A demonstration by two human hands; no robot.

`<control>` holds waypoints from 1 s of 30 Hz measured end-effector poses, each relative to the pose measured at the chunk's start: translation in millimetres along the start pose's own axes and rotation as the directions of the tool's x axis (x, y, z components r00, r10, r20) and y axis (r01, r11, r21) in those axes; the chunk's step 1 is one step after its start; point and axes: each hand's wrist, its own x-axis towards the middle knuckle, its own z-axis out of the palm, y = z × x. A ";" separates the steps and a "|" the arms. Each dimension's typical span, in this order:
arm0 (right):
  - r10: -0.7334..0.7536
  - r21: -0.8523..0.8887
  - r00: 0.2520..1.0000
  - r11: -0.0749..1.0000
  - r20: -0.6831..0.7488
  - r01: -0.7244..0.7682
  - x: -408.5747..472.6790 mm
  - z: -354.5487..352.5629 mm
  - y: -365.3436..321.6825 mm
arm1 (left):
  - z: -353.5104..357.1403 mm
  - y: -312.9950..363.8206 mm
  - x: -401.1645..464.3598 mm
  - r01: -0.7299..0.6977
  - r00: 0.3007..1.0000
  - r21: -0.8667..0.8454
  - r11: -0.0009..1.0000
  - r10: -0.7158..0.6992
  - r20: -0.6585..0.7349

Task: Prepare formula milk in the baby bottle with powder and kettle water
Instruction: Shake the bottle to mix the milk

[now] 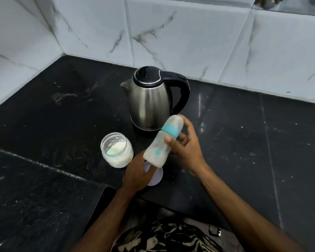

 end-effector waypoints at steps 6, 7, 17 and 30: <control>-0.004 0.255 0.968 0.964 -0.249 0.070 13.1 -9.4 -11.4 | -0.9 1.1 2.4 -0.024 1.000 0.042 0.999 0.024 0.011; 0.014 0.179 0.988 0.984 -0.155 0.014 8.2 -8.1 -7.9 | -0.3 0.3 1.9 -0.015 1.000 0.040 0.999 0.014 0.008; -0.028 0.198 0.983 0.978 -0.182 0.065 11.1 -12.8 -17.4 | -1.6 4.4 2.0 -0.013 1.000 0.033 0.999 0.013 0.005; 0.017 0.057 1.000 0.998 -0.008 -0.016 2.4 -6.2 -11.1 | -1.5 5.7 -0.3 0.020 1.000 0.024 1.000 -0.021 0.006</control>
